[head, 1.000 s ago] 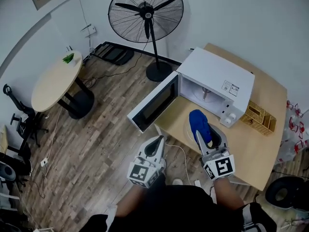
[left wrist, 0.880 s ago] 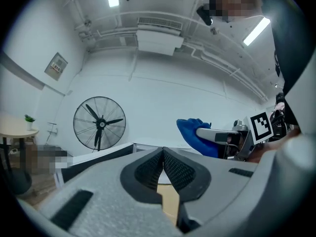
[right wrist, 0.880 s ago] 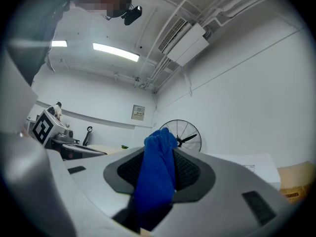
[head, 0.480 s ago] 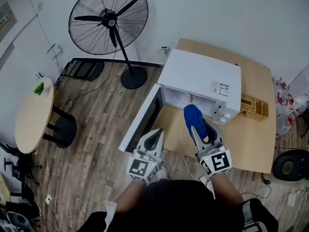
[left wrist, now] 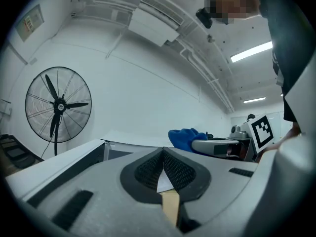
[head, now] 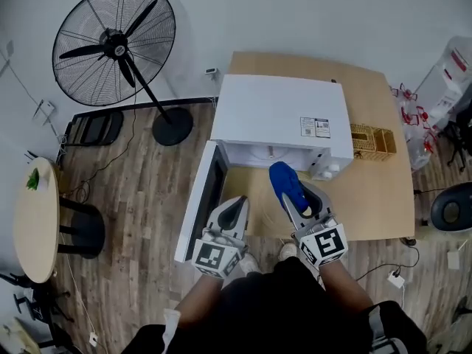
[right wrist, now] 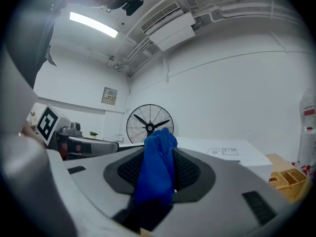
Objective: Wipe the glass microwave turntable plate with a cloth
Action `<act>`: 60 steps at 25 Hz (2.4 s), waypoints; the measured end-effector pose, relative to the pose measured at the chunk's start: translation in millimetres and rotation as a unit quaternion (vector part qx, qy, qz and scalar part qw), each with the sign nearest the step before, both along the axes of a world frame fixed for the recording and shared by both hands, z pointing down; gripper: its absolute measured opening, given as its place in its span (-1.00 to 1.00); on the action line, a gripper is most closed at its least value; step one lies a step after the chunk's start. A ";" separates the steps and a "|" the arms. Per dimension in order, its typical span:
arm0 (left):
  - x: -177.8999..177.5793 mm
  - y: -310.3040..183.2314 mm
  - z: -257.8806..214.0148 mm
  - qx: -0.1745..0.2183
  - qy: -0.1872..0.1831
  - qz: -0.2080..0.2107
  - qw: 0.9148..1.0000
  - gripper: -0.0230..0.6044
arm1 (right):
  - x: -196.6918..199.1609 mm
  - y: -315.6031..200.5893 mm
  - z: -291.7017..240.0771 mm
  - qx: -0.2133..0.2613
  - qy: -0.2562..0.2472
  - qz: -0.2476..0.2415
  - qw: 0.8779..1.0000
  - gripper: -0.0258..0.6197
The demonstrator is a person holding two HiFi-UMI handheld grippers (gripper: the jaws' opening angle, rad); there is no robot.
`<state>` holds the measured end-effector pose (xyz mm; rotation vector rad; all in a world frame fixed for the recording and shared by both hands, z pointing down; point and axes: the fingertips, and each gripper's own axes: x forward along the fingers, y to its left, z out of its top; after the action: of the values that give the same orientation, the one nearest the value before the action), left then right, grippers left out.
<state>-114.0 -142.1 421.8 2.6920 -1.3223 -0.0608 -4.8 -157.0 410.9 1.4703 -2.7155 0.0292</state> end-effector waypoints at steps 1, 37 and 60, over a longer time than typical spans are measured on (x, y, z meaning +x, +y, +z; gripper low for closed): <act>1.5 -4.4 3.2 -0.003 -0.001 -0.001 1.000 -0.92 | 2.2 -2.4 7.8 -0.011 0.000 0.003 1.000 -0.47; -11.5 -9.5 114.5 -0.122 -0.053 -0.049 0.990 -0.92 | -53.6 -23.3 281.6 -0.292 0.242 -0.114 0.918 -0.44; 16.5 -12.1 118.8 -0.128 -0.060 -0.024 0.990 -0.92 | 46.8 -90.9 281.2 -0.304 0.204 0.055 0.929 -0.44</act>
<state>-97.5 -154.2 540.6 2.4809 -1.3253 0.2517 42.0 -248.0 692.1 1.2548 -2.0282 0.4683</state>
